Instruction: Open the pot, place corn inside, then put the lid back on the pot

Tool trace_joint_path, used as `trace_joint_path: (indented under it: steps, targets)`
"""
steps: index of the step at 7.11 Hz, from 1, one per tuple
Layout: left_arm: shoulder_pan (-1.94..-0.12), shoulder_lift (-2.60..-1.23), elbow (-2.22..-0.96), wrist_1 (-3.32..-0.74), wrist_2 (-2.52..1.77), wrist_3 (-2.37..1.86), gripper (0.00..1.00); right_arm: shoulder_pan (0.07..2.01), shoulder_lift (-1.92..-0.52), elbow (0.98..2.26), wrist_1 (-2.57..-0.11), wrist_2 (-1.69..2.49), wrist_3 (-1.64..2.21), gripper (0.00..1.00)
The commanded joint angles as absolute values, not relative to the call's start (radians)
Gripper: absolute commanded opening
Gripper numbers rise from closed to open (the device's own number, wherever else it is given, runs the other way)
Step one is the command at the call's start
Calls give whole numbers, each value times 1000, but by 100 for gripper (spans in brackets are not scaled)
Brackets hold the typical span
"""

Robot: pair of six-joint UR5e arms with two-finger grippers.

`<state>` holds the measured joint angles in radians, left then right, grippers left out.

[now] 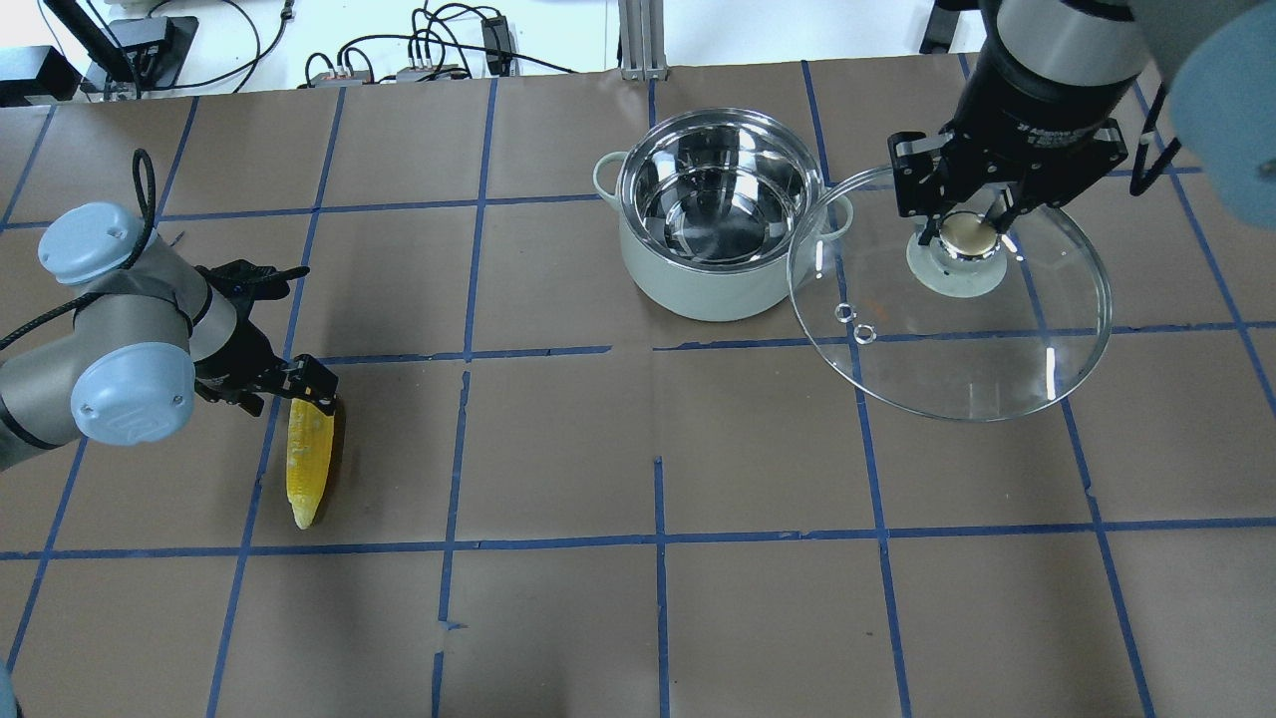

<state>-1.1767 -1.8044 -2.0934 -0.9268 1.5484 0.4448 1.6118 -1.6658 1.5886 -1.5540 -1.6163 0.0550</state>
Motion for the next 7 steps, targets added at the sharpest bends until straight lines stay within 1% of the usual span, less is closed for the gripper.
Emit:
trace_joint_path:
  steps: [1,2,4,5,6,7]
  targets:
    - [-1174,-1824,-2094,-922,1508,457,77,1612,-1698,1634,-1568,-1614,57,13]
    - [-1178,-1810,-2095,-926,1535,448,46,1611,-1719,1661,-1578,-1599,57,13]
    - [-1184,-1807,-2089,-925,1551,439,26,1611,-1741,1669,-1589,-1594,57,13]
    - [-1186,-1787,-2071,-925,1549,437,21,1612,-1741,1661,-1589,-1594,55,13]
    - [-1233,-1764,-2051,-942,1546,372,20,1612,-1740,1651,-1597,-1592,54,13]
    - [-1326,-1763,-2011,-945,1546,259,20,1612,-1740,1643,-1597,-1591,55,13]
